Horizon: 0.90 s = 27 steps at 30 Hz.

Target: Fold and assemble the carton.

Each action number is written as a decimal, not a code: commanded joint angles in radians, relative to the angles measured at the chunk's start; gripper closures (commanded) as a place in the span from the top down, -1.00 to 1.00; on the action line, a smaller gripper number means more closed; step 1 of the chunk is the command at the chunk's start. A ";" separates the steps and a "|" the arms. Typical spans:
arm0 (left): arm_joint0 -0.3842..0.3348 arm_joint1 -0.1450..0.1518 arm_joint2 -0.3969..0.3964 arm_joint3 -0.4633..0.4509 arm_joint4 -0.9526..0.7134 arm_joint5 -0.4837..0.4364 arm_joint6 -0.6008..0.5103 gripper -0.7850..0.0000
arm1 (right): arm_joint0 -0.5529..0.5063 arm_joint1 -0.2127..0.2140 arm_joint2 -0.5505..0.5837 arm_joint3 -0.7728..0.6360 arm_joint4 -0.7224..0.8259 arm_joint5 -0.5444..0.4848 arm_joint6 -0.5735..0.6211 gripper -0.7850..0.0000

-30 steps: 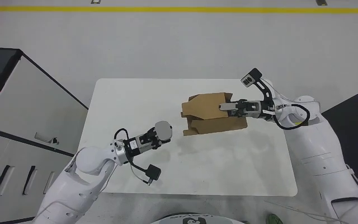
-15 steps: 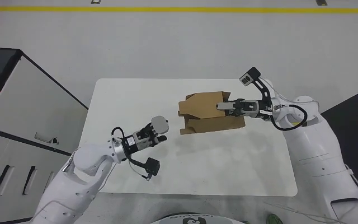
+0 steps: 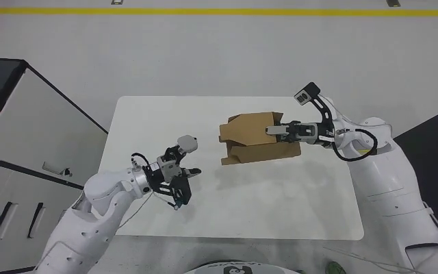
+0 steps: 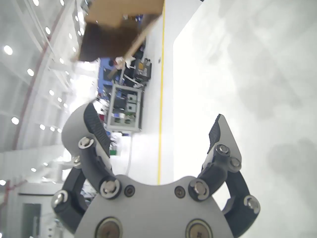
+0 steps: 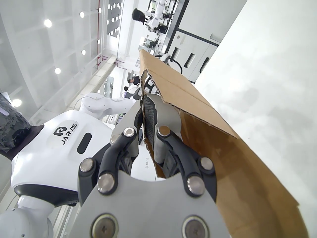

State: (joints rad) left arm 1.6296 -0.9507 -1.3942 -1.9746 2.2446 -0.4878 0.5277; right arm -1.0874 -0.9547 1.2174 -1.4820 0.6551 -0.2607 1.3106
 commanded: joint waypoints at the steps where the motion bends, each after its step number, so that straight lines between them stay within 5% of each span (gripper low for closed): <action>1: -0.016 -0.001 -0.014 0.006 -0.321 -0.166 -0.028 1.00 | 0.000 0.000 0.000 0.000 0.000 0.000 0.000 -1.00; 11: -0.013 -0.002 -0.012 0.010 -0.331 -0.168 -0.030 1.00 | 0.000 0.000 0.000 0.000 0.000 0.000 0.000 -1.00; 16: -0.023 -0.008 -0.012 0.038 -0.622 -0.326 -0.134 1.00 | 0.000 0.000 0.000 0.000 0.000 0.000 0.000 -1.00; 25: -0.021 -0.009 -0.010 0.042 -0.631 -0.324 -0.133 1.00 | 0.000 0.000 0.000 0.000 0.000 0.000 0.000 -1.00; 27: -0.015 -0.013 -0.005 0.088 -0.750 -0.346 -0.148 1.00 | 0.000 0.000 0.000 0.000 0.000 0.000 0.000 -1.00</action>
State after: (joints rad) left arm 1.6132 -0.9617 -1.4000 -1.9150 1.5977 -0.8200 0.3928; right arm -1.0874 -0.9547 1.2174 -1.4820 0.6551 -0.2607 1.3106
